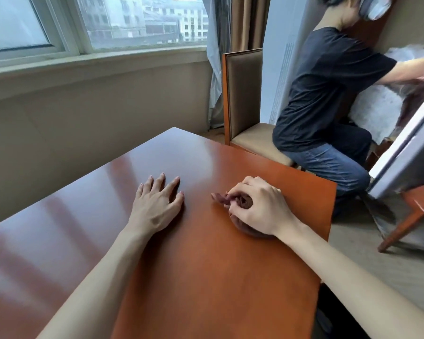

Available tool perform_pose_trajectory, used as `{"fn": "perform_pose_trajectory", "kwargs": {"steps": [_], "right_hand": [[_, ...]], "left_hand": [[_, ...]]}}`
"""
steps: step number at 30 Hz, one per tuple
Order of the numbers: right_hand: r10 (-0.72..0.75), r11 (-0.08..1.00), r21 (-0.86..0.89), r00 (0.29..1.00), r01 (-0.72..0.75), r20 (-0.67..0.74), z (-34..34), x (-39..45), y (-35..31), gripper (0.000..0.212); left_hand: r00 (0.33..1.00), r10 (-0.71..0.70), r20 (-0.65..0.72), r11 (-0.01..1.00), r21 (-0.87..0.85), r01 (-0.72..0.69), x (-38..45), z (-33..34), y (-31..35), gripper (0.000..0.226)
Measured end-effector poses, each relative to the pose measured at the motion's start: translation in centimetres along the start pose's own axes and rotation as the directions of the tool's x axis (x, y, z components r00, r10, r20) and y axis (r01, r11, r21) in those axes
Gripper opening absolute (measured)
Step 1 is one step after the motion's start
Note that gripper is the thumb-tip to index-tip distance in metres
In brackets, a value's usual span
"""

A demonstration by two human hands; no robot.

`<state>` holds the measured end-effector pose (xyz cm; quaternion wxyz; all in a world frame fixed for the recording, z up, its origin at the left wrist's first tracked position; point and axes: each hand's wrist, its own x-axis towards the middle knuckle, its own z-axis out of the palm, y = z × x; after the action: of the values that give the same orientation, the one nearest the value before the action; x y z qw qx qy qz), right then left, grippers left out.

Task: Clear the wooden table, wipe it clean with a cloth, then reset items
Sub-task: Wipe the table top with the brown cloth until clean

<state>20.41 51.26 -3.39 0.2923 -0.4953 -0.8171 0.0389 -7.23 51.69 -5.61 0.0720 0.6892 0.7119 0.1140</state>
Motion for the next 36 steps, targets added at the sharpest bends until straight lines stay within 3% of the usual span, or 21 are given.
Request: {"fn": "perform_pose_trajectory", "kwargs": {"steps": [5,8,12,16,20,27,31,33,36], "right_hand": [[0.211,0.954,-0.2,0.974,-0.224,-0.086,2.1,9.3,6.6,0.032],[0.266,0.921,-0.258,0.955,-0.292,-0.129,5.1,16.2,7.6,0.036],[0.287,0.915,-0.262,0.951,-0.307,-0.11,10.5,24.9,5.3,0.043],[0.22,0.951,-0.211,0.974,-0.226,-0.051,14.9,28.7,0.4,0.037],[0.131,0.98,-0.151,0.991,-0.13,-0.002,13.4,24.8,-1.7,0.033],[0.029,0.996,-0.086,1.0,-0.029,0.005,5.7,6.5,-4.6,0.036],[-0.131,0.991,0.013,0.991,0.13,0.033,2.0,-2.2,-6.3,0.021],[-0.146,0.988,0.058,0.986,0.141,0.084,1.5,-2.5,-5.9,0.023],[-0.053,0.999,0.006,0.996,0.053,0.078,2.6,2.1,-4.4,0.03]], "left_hand": [[1.0,-0.006,-0.022,1.0,-0.021,0.006,0.2,0.4,-0.3,0.068],[0.999,-0.023,-0.038,1.0,-0.02,0.022,0.5,0.4,-0.3,0.073],[0.997,-0.036,-0.068,0.999,-0.005,0.036,0.4,0.4,0.0,0.073],[0.996,-0.048,-0.072,0.999,0.001,0.048,0.5,0.3,-0.1,0.072],[0.998,-0.052,-0.047,0.999,-0.01,0.052,0.3,0.1,0.0,0.071],[0.999,-0.03,-0.016,0.999,-0.016,0.03,0.0,-0.2,0.1,0.057],[0.999,0.007,0.042,0.999,0.052,-0.009,0.5,-1.2,-0.3,0.056],[1.0,0.012,-0.011,0.992,0.126,-0.011,0.7,-1.8,-1.3,0.056],[0.992,-0.114,-0.061,0.984,0.133,0.121,0.7,-2.9,-4.5,0.058]]}}
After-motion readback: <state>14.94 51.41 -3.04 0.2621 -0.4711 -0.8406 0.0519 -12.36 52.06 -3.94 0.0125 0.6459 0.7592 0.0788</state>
